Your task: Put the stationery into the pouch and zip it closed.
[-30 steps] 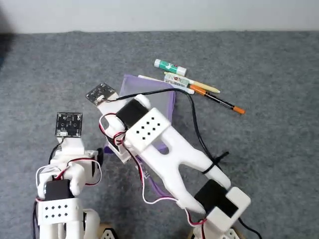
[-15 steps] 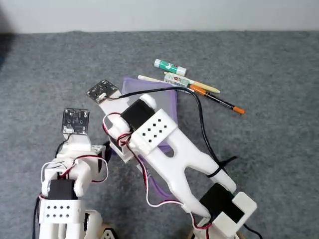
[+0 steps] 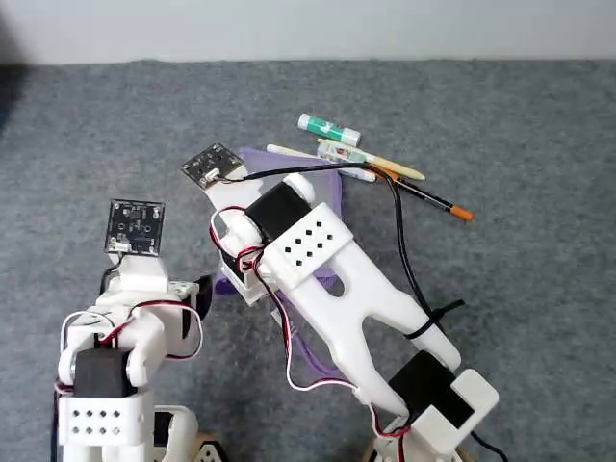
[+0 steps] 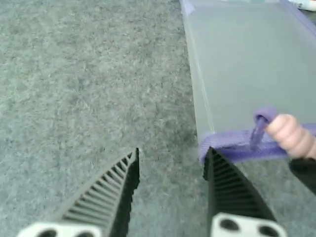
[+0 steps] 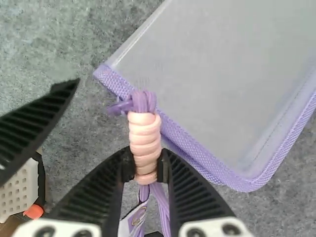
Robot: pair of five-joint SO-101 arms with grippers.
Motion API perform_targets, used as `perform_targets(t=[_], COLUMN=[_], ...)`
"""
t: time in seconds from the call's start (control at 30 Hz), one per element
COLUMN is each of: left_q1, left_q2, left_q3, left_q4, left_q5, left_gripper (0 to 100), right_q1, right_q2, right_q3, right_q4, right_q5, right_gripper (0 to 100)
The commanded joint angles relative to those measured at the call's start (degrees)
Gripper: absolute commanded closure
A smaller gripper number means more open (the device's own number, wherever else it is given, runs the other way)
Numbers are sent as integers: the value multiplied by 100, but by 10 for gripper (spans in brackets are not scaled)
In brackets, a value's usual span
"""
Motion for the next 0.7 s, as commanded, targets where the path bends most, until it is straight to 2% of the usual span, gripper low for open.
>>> perform_targets(t=[0.0, 0.23, 0.5, 0.67], left_q1=[290, 651, 598, 589], left_q2=[-88, -79, -79, -79], left_q3=[-295, -251, 743, 796], left_q4=[202, 193, -1116, -1407], left_q5=[62, 396, 299, 273], left_gripper=[786, 784, 784, 786], right_q1=[101, 101, 84, 84], right_q2=[-356, -356, -365, -374], right_q3=[-202, -202, -202, -202], right_q4=[13, 13, 22, 66], right_q5=[-18, -18, -18, -18], right_gripper=[991, 991, 991, 991])
